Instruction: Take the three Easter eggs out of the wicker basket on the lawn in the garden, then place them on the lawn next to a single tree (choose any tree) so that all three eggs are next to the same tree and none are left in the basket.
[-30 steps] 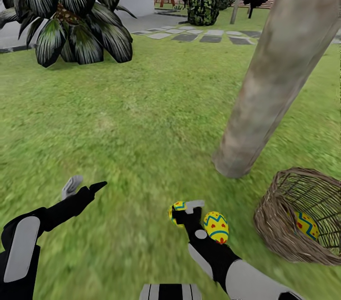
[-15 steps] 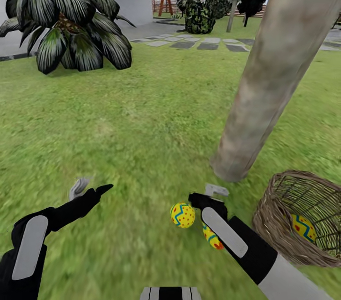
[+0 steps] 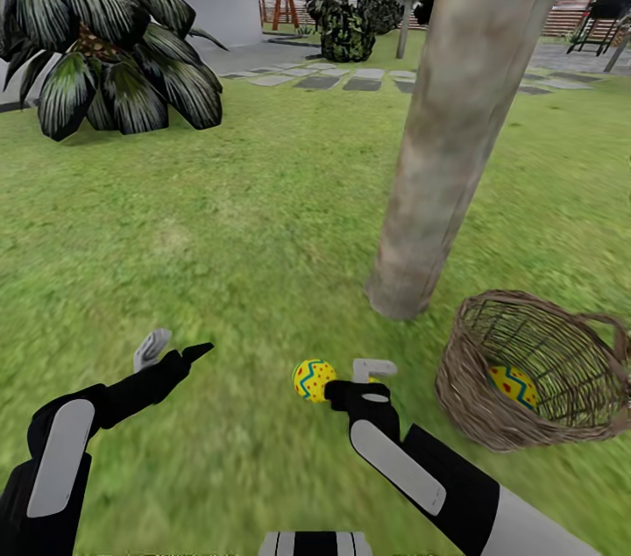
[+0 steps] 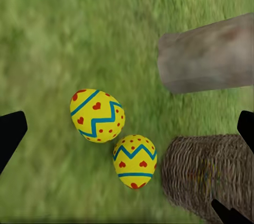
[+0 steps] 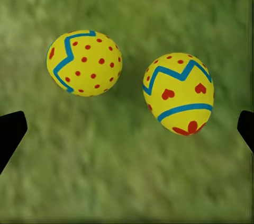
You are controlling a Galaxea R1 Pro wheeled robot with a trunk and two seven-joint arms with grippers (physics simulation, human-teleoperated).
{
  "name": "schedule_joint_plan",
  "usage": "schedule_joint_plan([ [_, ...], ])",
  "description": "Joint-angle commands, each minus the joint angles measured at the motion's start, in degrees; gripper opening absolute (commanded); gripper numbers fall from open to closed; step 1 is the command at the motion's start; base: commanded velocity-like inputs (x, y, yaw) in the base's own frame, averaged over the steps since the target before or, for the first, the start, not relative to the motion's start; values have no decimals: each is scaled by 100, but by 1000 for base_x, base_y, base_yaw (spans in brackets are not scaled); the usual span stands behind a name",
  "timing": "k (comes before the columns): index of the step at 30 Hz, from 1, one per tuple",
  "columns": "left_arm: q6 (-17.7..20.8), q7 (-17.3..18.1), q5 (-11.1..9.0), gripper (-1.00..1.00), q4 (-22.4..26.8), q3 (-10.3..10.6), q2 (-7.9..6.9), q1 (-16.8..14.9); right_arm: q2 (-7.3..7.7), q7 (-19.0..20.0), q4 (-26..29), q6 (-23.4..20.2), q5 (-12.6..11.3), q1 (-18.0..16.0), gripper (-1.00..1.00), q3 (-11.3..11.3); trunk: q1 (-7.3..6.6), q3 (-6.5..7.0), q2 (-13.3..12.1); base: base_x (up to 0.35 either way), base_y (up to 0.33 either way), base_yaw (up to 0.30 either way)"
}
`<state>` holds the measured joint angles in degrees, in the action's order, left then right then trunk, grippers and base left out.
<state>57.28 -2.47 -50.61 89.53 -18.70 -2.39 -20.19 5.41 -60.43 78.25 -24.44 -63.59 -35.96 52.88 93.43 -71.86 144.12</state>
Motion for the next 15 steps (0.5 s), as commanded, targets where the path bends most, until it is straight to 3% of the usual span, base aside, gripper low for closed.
schedule_joint_plan([
  [1,29,-26,-35,100,4,-4,-1,-3,4,-32,12,-45,-15,-7,100,16,-2,-5,2,-43,-85,-2],
  [7,29,-26,-35,100,3,-2,-14,-3,2,-17,19,-30,1,-7,100,18,-2,-5,2,-10,-19,0],
  [10,29,-26,-36,100,3,-2,-16,-3,7,-59,86,-65,4,-13,100,-149,-2,-5,2,-1,-1,0],
  [12,29,-26,-37,100,3,-2,-16,-3,39,-85,188,-180,5,-27,100,-487,-2,-5,2,0,0,0],
  [13,29,-28,-37,100,3,-2,-16,-3,52,-97,208,-313,5,-36,100,-763,-2,-5,2,0,0,0],
  [14,26,-28,-35,100,-6,-2,-12,-3,55,-113,218,-525,10,-43,100,-1235,-2,-5,2,0,0,0],
  [15,24,-29,-36,100,-15,-2,-10,-3,59,-121,216,-634,39,-49,100,-1518,-2,-5,2,0,0,0],
])
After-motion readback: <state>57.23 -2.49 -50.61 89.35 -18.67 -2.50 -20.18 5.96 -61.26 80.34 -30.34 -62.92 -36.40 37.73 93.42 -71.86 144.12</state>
